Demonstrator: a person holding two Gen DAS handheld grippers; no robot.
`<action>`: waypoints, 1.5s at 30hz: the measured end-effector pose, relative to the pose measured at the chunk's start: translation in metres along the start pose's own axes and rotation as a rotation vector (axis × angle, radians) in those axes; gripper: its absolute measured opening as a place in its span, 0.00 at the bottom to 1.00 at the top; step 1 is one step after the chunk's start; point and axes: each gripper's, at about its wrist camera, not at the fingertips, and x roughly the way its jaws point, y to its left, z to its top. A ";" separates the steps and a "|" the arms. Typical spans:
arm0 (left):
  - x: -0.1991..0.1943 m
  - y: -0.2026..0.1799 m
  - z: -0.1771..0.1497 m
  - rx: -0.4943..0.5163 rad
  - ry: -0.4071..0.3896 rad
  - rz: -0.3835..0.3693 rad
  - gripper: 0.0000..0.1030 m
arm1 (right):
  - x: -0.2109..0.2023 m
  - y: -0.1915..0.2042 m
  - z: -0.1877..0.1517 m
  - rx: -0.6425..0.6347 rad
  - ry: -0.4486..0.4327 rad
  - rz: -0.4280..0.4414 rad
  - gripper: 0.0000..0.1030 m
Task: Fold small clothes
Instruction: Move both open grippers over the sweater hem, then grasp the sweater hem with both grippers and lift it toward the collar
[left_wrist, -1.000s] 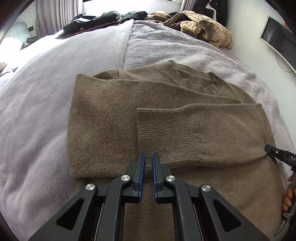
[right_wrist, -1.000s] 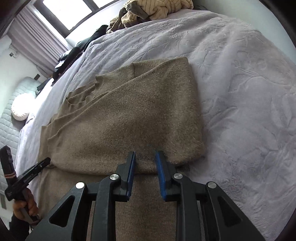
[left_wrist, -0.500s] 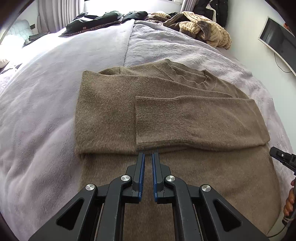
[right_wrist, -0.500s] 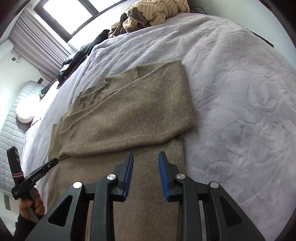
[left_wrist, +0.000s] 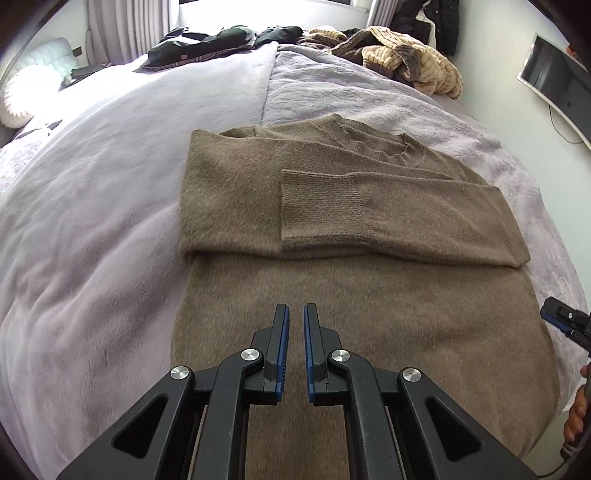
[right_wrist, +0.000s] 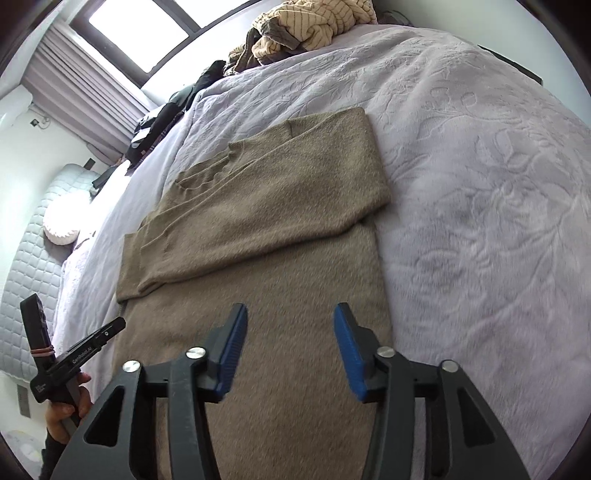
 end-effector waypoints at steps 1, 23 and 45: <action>-0.002 0.001 -0.002 -0.003 -0.003 0.000 0.32 | -0.001 0.001 -0.003 0.000 -0.002 0.003 0.55; -0.040 0.020 -0.057 -0.005 -0.090 0.125 0.99 | -0.015 0.014 -0.052 0.042 -0.005 0.171 0.75; -0.085 0.081 -0.141 -0.056 0.001 -0.281 0.99 | -0.052 -0.040 -0.094 0.103 -0.038 0.361 0.75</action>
